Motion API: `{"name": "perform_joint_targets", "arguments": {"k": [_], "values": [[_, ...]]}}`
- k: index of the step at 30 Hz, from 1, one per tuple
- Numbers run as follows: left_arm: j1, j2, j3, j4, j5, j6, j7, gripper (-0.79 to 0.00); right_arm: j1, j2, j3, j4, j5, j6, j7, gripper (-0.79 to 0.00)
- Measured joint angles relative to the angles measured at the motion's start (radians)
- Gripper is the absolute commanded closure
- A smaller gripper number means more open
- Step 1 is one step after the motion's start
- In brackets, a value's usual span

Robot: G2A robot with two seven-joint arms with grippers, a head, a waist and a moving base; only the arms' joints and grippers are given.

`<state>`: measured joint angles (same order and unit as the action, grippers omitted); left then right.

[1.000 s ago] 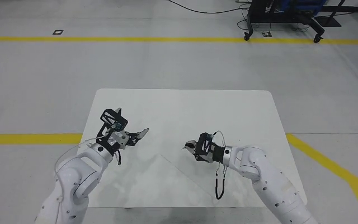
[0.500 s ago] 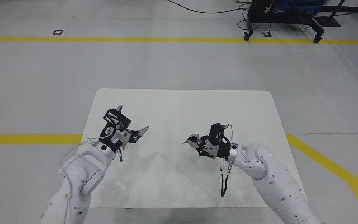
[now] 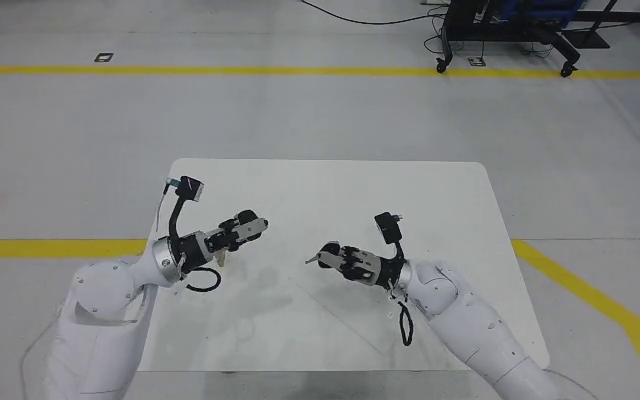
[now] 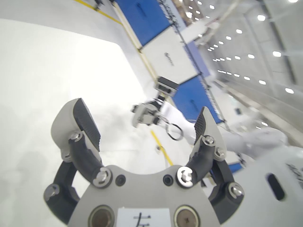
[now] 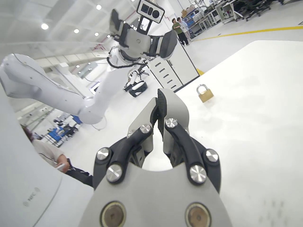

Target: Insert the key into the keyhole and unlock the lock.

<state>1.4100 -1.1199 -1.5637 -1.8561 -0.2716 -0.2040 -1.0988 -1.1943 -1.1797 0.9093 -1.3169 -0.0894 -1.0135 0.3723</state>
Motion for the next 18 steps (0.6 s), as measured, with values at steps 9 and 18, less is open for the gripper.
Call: {"name": "perform_joint_targets", "arguments": {"k": [9, 18], "values": [[-0.024, 0.014, 0.064, -0.011, 0.177, -0.045, -0.054, -0.634, 0.088, -0.017, -0.091, 0.08, 0.417, 0.001, 0.233, 0.0], [-0.016, 0.022, 0.107, -0.028, 0.273, -0.052, -0.014, -0.336, 0.131, -0.05, -0.094, 0.129, 0.548, 0.001, 0.383, 0.0]]}}
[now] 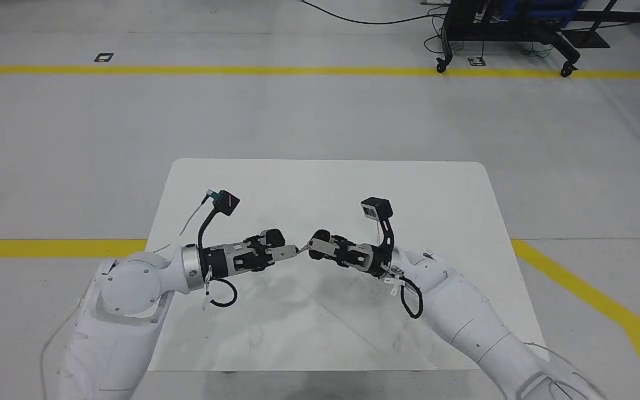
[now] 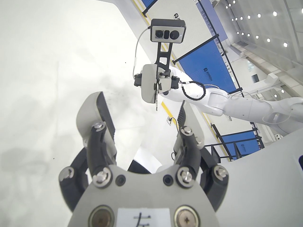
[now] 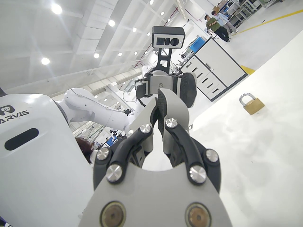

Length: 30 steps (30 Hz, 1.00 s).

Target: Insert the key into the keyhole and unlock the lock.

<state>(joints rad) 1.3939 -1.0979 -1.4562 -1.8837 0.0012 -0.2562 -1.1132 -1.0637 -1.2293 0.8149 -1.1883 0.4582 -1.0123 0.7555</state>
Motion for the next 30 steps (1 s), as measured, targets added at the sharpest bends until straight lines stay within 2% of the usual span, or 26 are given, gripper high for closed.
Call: {"name": "perform_joint_targets", "arguments": {"k": [7, 16, 21, 23, 26, 30], "values": [[-0.008, 0.007, 0.004, 0.008, -0.039, 0.006, -0.013, -0.345, 0.012, -0.03, 0.003, 0.042, 0.004, 0.0, 0.036, 0.0], [-0.012, 0.016, 0.024, 0.006, -0.005, 0.009, -0.008, -0.317, 0.019, -0.061, -0.004, 0.063, 0.005, 0.0, 0.052, 0.0], [-0.014, 0.021, 0.032, 0.003, 0.003, 0.007, -0.006, -0.237, 0.019, -0.071, -0.006, 0.069, 0.006, 0.0, 0.052, 0.0], [-0.014, 0.022, 0.033, 0.003, 0.003, 0.007, -0.002, -0.163, 0.021, -0.073, -0.007, 0.072, 0.003, 0.0, 0.052, 0.0], [-0.013, 0.025, 0.034, 0.002, 0.006, 0.008, 0.005, 0.0, 0.021, -0.077, -0.006, 0.076, 0.001, 0.0, 0.052, 0.0], [-0.012, 0.029, 0.036, -0.001, 0.007, 0.009, 0.011, 0.0, 0.019, -0.08, -0.001, 0.078, -0.004, 0.0, 0.052, 0.0]]}}
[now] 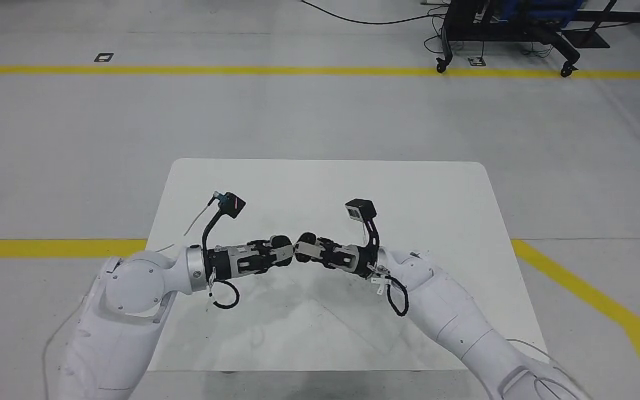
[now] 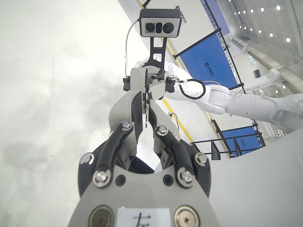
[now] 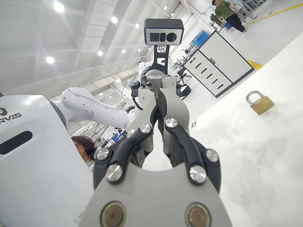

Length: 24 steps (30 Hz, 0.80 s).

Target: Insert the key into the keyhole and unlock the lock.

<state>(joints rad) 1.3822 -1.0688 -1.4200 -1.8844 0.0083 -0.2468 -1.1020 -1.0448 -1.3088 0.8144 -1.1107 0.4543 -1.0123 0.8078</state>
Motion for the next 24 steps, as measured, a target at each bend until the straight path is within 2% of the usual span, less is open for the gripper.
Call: {"name": "perform_joint_targets", "arguments": {"k": [5, 6, 7, 8, 17, 20, 24], "values": [[0.0, 0.005, 0.001, -0.002, -0.001, -0.005, 0.001, 0.0, -0.006, -0.002, 0.009, -0.002, -0.005, 0.0, 0.0, 0.0], [0.0, 0.006, -0.001, -0.002, -0.002, -0.008, 0.003, 0.0, -0.008, -0.002, 0.012, -0.003, -0.005, 0.0, 0.0, -0.099], [0.0, 0.007, -0.004, -0.001, -0.006, -0.01, 0.005, 0.0, -0.01, -0.003, 0.014, -0.005, -0.004, 0.0, 0.0, -0.643], [0.0, 0.008, -0.007, 0.0, -0.009, -0.011, 0.007, 0.0, -0.011, -0.003, 0.015, -0.006, -0.003, 0.0, 0.0, -0.785], [0.003, 0.017, -0.014, 0.0, -0.026, -0.029, 0.012, 0.0, -0.015, -0.003, 0.018, -0.008, -0.019, 0.0, 0.0, -0.785], [0.004, 0.018, -0.032, 0.008, -0.046, -0.026, 0.054, 0.0, -0.015, -0.003, 0.018, -0.008, -0.019, 0.0, 0.0, -0.785], [0.013, 0.015, -0.072, 0.036, -0.105, 0.025, 0.197, 0.0, -0.015, -0.003, 0.018, -0.008, -0.019, 0.0, 0.0, -0.785]]}}
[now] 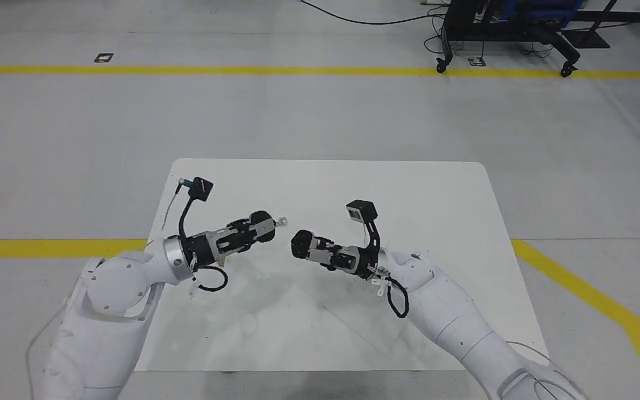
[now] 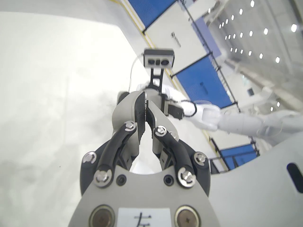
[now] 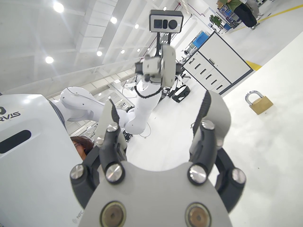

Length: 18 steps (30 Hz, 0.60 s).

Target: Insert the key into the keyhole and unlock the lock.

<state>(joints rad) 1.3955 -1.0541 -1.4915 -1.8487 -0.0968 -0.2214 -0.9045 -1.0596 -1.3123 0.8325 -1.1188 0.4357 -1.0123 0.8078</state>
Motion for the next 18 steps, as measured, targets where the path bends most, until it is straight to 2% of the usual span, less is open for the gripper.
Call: {"name": "perform_joint_targets", "arguments": {"k": [9, 11, 14, 16, 18], "values": [[0.005, 0.001, 0.013, -0.01, 0.015, 0.007, -0.018, 0.0, -0.005, 0.001, -0.001, -0.012, -0.017, 0.019, -0.006, -0.785], [0.003, 0.004, 0.017, -0.009, 0.0, 0.006, -0.06, 0.0, -0.006, 0.006, 0.0, -0.025, -0.048, 0.063, 0.012, -0.785], [-0.01, 0.014, 0.019, 0.001, -0.019, -0.002, -0.192, 0.0, -0.016, 0.024, 0.024, -0.042, -0.059, 0.132, 0.072, -0.785], [-0.016, 0.02, 0.021, 0.0, 0.01, -0.021, -0.257, 0.0, -0.034, 0.04, 0.053, -0.059, -0.022, 0.173, 0.12, -0.413], [-0.014, 0.023, 0.035, -0.011, 0.027, -0.046, -0.293, 0.0, -0.055, 0.057, 0.087, -0.083, 0.008, 0.202, 0.161, -0.382]]}}
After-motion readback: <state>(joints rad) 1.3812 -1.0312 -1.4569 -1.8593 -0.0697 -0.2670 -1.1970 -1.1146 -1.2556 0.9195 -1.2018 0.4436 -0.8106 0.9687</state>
